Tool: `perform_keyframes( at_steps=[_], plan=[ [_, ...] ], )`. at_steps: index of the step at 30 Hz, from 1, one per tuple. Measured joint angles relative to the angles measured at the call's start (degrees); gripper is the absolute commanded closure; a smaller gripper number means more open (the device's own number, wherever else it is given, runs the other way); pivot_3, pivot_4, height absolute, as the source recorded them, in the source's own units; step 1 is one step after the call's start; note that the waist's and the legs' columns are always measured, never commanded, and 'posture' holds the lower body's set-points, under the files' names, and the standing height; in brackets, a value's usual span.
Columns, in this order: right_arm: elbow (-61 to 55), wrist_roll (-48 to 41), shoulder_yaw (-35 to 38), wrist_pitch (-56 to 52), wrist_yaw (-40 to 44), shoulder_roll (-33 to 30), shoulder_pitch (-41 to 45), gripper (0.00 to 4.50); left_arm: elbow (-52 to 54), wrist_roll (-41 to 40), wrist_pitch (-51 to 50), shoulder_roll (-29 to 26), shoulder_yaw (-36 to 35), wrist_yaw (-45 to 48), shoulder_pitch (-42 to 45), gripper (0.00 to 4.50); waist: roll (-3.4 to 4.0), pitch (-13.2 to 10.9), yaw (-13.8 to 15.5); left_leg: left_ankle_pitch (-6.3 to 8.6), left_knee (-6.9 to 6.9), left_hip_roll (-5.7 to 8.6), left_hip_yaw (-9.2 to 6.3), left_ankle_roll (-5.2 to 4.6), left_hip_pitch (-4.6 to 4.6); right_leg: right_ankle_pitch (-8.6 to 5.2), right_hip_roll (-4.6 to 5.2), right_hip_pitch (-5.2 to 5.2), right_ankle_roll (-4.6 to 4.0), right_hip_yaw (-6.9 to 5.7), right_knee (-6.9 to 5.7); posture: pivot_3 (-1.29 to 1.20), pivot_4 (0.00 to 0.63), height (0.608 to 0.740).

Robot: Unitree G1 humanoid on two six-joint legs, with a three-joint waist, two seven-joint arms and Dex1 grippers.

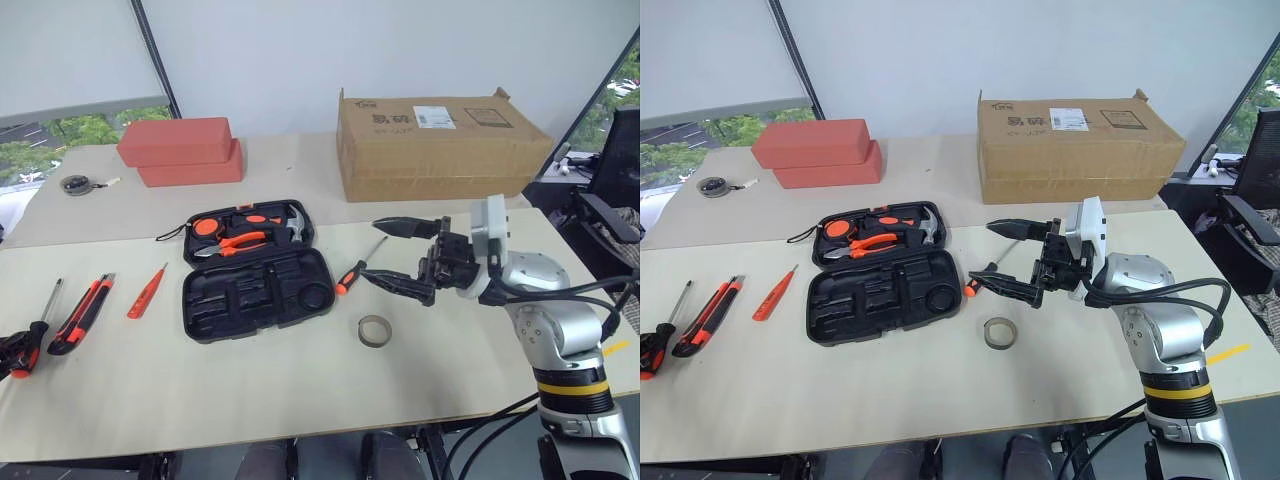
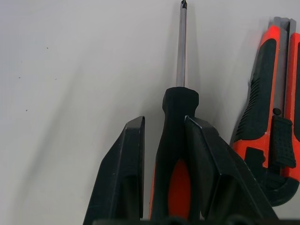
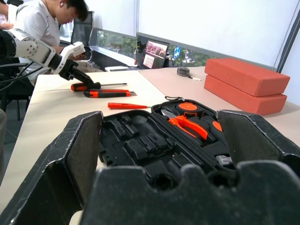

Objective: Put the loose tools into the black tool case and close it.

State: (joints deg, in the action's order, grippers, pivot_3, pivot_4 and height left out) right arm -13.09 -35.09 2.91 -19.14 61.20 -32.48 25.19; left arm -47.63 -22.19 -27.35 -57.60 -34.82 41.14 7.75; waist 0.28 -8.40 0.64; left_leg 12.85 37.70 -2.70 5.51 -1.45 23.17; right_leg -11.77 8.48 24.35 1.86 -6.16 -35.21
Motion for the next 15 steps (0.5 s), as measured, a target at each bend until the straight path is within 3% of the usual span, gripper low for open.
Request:
perform_keyframes(
  at_steps=[5, 6, 8, 11, 15],
  plan=[
    [0.0, 0.0, 0.0, 0.0, -0.2, 0.2, 0.0, 0.00, -0.5, 0.6, 1.9, 0.0, 0.9, 0.1, 0.3, 3.08, 0.01, 0.0, 0.0, 0.01, 0.00, -0.03, 0.02, 0.01, -0.02, 0.01, 0.00, 0.00, -0.02, -0.02, 0.01, 0.00, 0.150, 0.713],
    [0.0, 0.0, 0.1, 0.0, -0.3, 0.2, 0.0, 0.00, -0.5, 0.8, 2.6, 0.0, 1.2, 0.2, 0.2, 2.57, 0.02, 0.0, 0.0, 0.01, 0.00, -0.03, 0.03, 0.02, -0.02, 0.01, 0.00, 0.00, -0.02, -0.02, 0.01, 0.00, 0.150, 0.713],
    [0.0, 0.0, 0.1, 0.0, -0.3, 0.2, 0.0, 0.00, -0.3, 0.9, 3.6, 0.3, 1.6, 1.3, 0.0, 2.15, 0.02, 0.0, 0.1, 0.01, 0.00, -0.03, 0.03, 0.02, -0.01, 0.01, 0.00, 0.01, -0.03, -0.02, 0.02, 0.00, 0.150, 0.713],
    [-0.1, 0.0, 0.1, 0.0, -0.3, 0.2, 0.0, 0.00, -0.4, 1.5, 3.9, 1.4, 3.2, 1.6, -0.3, 1.00, -0.03, 0.0, 0.0, 0.02, 0.00, -0.05, 0.05, 0.02, 0.05, 0.01, 0.00, 0.06, -0.03, -0.03, 0.06, 0.00, 0.150, 0.713],
    [-0.1, 0.0, 0.2, 0.0, -0.3, 0.2, 0.0, 0.00, -0.8, 2.0, 4.0, 1.3, 3.5, 0.2, 0.0, 1.00, -0.04, 0.0, -0.2, 0.06, -0.04, -0.15, 0.13, 0.07, 0.01, 0.06, -0.05, 0.05, -0.09, -0.11, -0.03, 0.00, 0.150, 0.713]
  ],
)
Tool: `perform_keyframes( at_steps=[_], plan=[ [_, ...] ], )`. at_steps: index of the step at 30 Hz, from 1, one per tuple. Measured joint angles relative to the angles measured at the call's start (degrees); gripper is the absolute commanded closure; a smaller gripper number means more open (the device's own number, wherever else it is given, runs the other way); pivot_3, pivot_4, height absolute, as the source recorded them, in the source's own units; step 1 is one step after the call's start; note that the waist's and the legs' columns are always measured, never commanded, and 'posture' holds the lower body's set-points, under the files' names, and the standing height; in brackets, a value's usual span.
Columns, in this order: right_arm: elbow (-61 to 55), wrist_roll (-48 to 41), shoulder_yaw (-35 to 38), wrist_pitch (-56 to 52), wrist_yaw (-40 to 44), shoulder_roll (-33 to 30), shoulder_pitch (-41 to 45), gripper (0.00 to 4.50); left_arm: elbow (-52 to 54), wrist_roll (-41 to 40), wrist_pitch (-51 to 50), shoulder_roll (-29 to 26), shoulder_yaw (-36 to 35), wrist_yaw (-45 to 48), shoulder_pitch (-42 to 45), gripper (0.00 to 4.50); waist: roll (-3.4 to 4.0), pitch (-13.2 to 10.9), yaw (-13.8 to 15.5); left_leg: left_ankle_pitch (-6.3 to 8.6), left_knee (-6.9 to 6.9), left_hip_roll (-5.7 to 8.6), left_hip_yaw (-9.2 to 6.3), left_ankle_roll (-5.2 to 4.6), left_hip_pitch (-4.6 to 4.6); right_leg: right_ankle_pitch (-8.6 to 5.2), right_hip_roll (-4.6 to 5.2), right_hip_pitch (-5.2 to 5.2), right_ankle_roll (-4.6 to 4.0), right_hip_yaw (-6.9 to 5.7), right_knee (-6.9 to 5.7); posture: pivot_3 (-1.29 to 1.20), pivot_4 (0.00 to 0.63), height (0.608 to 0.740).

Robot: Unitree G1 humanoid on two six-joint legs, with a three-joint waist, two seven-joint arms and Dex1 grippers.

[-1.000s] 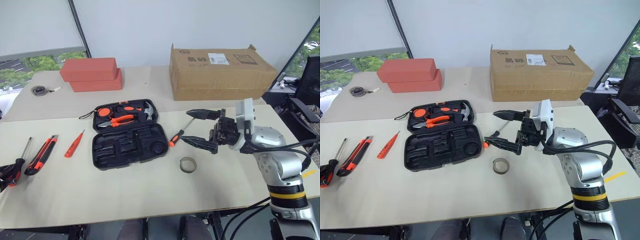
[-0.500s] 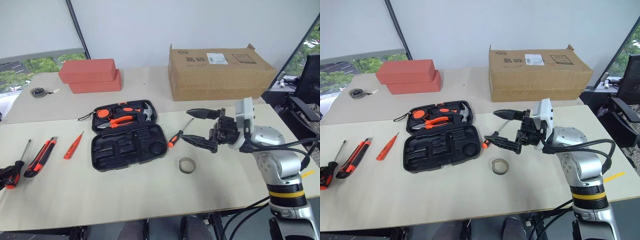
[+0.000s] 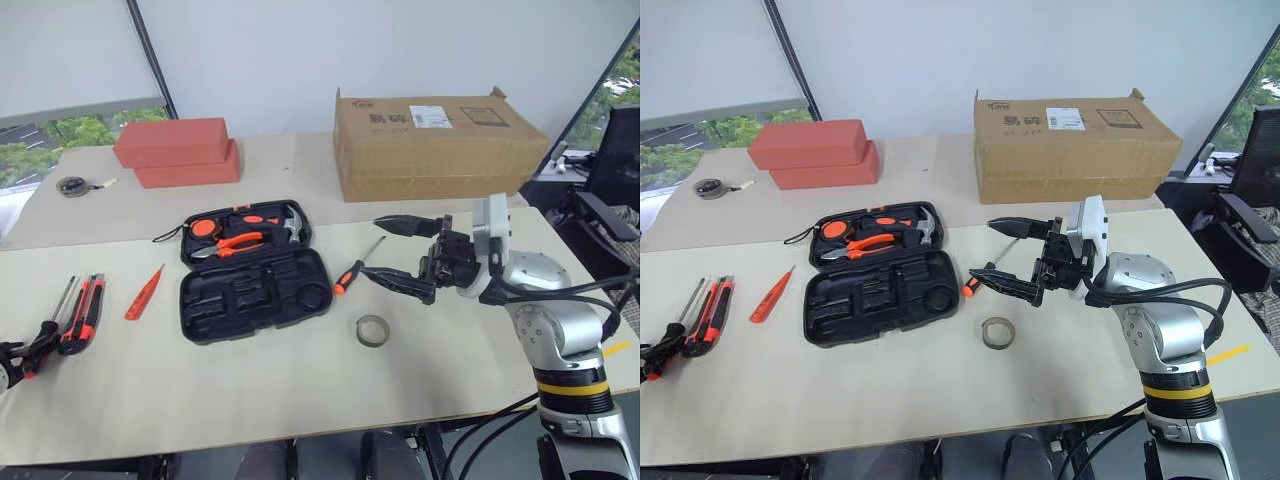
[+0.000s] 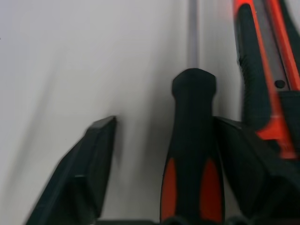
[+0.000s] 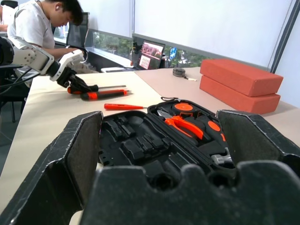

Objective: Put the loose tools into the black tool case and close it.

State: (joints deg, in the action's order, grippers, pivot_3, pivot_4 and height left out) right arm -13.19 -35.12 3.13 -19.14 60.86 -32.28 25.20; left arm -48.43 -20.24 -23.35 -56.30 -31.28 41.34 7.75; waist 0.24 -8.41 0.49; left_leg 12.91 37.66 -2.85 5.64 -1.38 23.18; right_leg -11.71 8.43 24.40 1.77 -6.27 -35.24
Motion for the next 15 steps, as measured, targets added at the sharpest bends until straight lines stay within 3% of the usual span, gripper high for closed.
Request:
perform_keyframes(
  at_steps=[2, 8, 9, 15],
  plan=[
    [0.0, 0.0, 0.0, 0.0, 0.0, 0.0, 0.0, 0.00, -0.4, 0.0, -0.1, 0.0, 0.0, -0.1, 0.1, 1.26, 0.00, 0.0, 0.0, 0.00, 0.00, -0.04, 0.00, 0.01, -0.01, 0.00, -0.01, 0.00, -0.01, -0.12, 0.00, 0.00, 0.150, 0.713],
    [0.0, 0.0, 0.0, 0.0, -0.1, 0.0, 0.0, 0.00, -1.2, -0.1, -0.2, -0.4, -0.3, -0.4, 0.3, 3.29, 0.00, 0.0, 0.1, 0.06, 0.02, 0.00, 0.08, -0.04, 0.02, 0.01, 0.06, 0.08, -0.01, -0.13, 0.16, 0.00, 0.150, 0.713],
    [0.0, 0.0, 0.0, 0.0, -0.1, 0.0, 0.0, 0.00, -1.2, -0.1, -0.2, -0.4, -0.3, -0.3, 0.3, 3.46, 0.00, 0.0, 0.1, 0.09, 0.03, 0.01, 0.12, -0.09, 0.03, 0.01, 0.08, 0.08, -0.01, -0.12, 0.18, 0.00, 0.150, 0.713],
    [0.0, 0.0, 0.0, 0.0, -0.2, 0.0, 0.0, 0.00, -1.2, -0.2, -0.3, -0.4, -0.6, -0.2, 0.4, 3.46, -0.01, 0.0, 0.2, 0.17, 0.03, 0.00, 0.20, -0.08, 0.03, 0.01, 0.08, 0.08, -0.01, -0.12, 0.16, 0.00, 0.150, 0.713]
  ],
)
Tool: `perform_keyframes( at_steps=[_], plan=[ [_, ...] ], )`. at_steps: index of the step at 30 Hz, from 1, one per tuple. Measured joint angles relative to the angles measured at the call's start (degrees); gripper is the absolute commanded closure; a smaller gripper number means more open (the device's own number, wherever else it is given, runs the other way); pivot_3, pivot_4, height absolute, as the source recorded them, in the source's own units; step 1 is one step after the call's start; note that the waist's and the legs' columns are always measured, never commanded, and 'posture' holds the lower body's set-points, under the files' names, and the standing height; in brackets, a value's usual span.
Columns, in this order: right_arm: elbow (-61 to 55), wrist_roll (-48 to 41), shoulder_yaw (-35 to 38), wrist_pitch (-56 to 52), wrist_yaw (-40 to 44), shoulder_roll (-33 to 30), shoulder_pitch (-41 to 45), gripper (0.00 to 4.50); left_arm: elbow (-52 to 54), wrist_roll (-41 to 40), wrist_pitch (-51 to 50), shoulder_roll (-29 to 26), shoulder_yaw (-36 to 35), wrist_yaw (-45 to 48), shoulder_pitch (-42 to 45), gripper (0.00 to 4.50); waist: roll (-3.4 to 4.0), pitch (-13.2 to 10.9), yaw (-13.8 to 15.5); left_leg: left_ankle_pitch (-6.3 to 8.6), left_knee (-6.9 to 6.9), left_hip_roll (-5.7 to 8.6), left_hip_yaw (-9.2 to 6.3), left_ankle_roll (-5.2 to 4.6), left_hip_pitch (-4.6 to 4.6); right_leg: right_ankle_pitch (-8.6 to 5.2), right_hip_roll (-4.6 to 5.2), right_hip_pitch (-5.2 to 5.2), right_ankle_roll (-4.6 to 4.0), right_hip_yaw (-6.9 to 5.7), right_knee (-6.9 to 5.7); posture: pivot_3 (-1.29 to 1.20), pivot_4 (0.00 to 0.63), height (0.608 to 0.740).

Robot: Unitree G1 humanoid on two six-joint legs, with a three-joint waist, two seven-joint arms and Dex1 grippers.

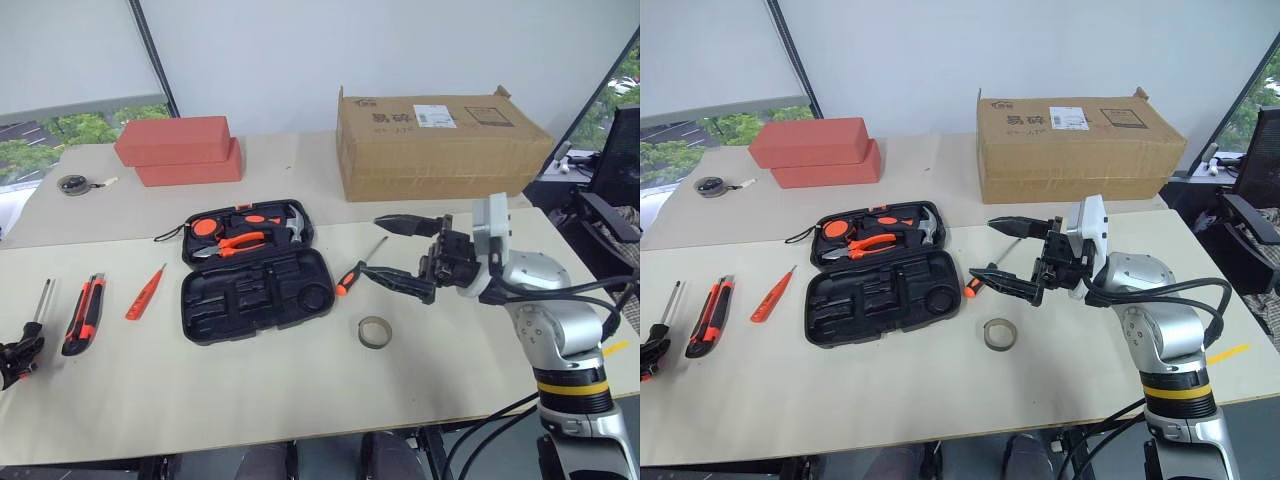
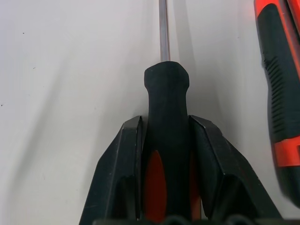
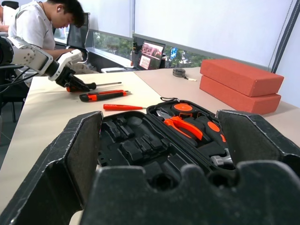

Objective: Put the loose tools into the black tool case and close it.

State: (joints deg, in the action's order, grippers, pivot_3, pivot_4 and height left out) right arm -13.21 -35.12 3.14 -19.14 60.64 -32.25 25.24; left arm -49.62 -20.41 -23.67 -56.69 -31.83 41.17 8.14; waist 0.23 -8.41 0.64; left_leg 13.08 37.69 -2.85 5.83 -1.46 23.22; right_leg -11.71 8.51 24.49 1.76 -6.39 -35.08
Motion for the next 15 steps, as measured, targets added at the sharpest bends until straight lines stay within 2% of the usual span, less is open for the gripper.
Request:
perform_keyframes(
  at_steps=[7, 12, 15],
  plan=[
    [-0.2, -0.2, 0.0, 0.0, 0.0, 0.1, 0.0, 0.00, -0.6, -0.5, 2.1, 0.1, -1.6, 0.0, 0.3, 3.46, -0.08, 0.0, 0.0, 0.00, 0.00, -0.02, 0.00, 0.01, -0.01, 0.00, -0.01, 0.01, 0.00, -0.02, 0.00, 0.00, 0.150, 0.713],
    [-1.3, -2.2, 0.0, -1.2, 0.4, -0.2, 0.0, 0.00, -1.5, -2.2, 3.5, 0.3, -3.4, 0.4, 1.3, 3.46, -0.64, -0.2, 0.1, -0.04, 0.03, -0.13, -0.17, 0.09, 0.13, 0.05, -0.04, 0.11, -0.08, -0.34, -0.02, 0.00, 0.150, 0.713],
    [-2.0, -2.4, -0.1, -2.4, 1.8, -1.4, 0.0, 0.00, -1.8, -2.2, 3.9, 0.3, -3.3, 0.8, 1.6, 3.46, -0.71, -0.2, 0.2, -0.04, 0.06, -0.08, -0.19, 0.08, 0.22, 0.06, 0.01, 0.10, -0.10, -0.38, 0.05, 0.00, 0.150, 0.713]
  ],
)
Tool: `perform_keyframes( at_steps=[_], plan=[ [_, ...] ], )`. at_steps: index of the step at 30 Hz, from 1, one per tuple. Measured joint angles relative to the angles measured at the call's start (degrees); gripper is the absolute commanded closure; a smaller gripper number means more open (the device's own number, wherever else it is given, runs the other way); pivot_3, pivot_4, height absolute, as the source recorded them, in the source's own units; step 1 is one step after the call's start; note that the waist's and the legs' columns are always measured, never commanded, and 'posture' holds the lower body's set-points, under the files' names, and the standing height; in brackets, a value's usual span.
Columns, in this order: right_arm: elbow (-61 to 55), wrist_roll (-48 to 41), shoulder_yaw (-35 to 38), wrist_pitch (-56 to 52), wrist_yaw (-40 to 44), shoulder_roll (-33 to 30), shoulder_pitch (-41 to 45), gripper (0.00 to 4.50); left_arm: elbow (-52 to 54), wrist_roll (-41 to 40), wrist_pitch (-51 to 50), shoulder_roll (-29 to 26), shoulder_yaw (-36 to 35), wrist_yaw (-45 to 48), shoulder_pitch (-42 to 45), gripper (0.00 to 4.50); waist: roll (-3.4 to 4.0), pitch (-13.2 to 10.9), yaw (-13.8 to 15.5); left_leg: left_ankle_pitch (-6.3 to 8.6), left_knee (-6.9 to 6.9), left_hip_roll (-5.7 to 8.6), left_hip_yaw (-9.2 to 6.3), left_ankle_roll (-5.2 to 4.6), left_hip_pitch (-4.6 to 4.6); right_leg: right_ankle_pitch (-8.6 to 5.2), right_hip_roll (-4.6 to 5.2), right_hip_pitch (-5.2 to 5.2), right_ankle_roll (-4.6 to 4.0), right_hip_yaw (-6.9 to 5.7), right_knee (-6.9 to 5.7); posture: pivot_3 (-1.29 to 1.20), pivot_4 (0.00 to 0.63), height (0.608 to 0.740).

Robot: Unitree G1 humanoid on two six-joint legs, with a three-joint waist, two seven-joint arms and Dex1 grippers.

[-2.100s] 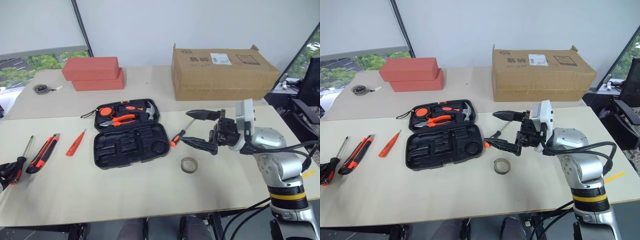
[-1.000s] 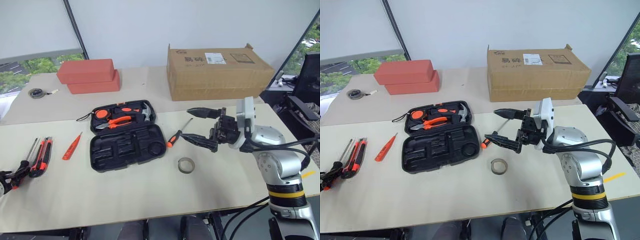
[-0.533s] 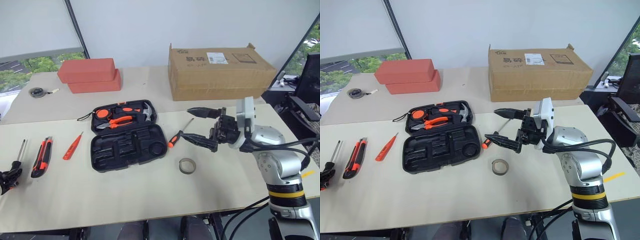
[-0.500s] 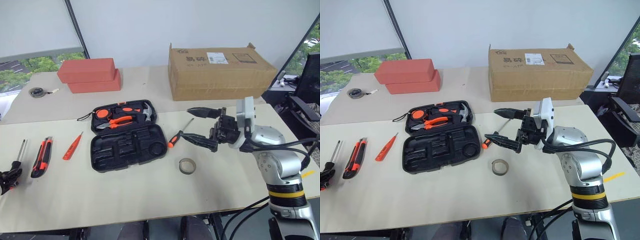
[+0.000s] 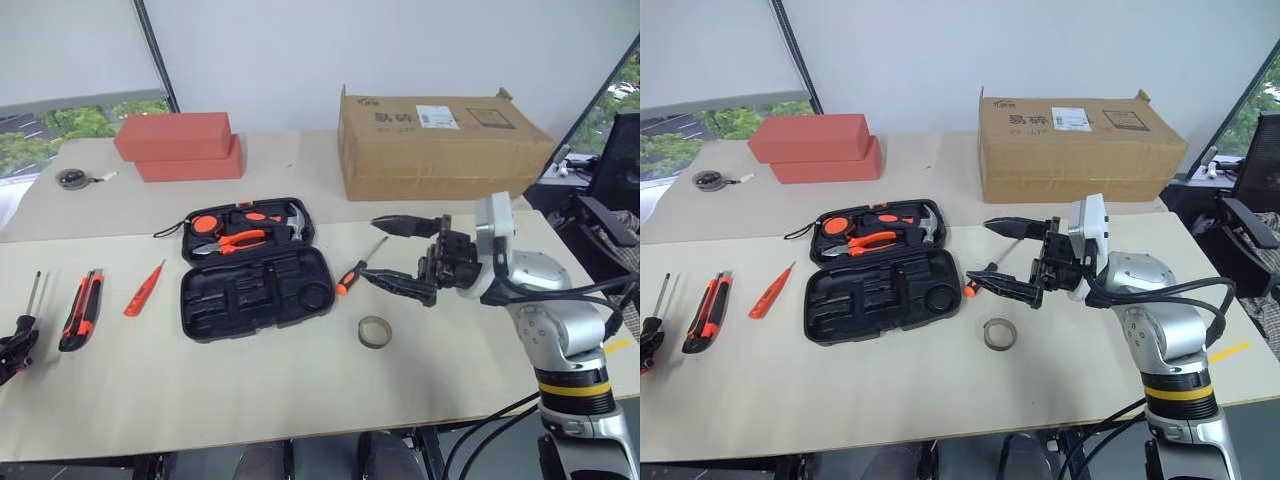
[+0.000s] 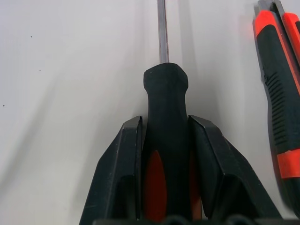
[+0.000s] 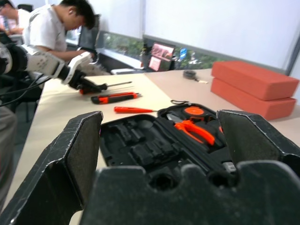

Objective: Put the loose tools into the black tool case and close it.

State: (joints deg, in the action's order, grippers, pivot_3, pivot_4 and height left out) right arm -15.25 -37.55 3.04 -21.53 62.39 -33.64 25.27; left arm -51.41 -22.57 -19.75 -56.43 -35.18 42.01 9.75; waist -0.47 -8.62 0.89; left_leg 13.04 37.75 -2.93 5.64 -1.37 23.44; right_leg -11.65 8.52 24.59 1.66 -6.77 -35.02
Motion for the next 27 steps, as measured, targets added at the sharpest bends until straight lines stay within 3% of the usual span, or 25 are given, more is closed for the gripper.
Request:
perform_keyframes(
  at_steps=[10, 27],
  plan=[
    [-1.3, -1.9, -0.4, -2.3, 7.8, -5.5, -2.8, 0.00, -1.0, 0.5, 0.2, -0.3, 0.4, 0.7, 0.8, 3.46, -0.09, 0.0, 0.1, 0.00, 0.01, -0.01, -0.06, 0.00, 0.04, -0.01, 0.01, -0.02, 0.01, -0.12, 0.01, 0.00, 0.150, 0.713],
    [0.0, -2.0, 0.0, 0.1, 12.5, -6.3, -5.4, 0.00, -1.8, 1.0, 0.8, -0.5, 0.6, 1.5, 1.2, 3.46, -0.10, 0.0, 0.1, 0.00, 0.03, 0.01, -0.04, 0.00, 0.04, 0.00, 0.04, -0.03, 0.01, -0.13, 0.00, 0.00, 0.150, 0.713]
  ],
)
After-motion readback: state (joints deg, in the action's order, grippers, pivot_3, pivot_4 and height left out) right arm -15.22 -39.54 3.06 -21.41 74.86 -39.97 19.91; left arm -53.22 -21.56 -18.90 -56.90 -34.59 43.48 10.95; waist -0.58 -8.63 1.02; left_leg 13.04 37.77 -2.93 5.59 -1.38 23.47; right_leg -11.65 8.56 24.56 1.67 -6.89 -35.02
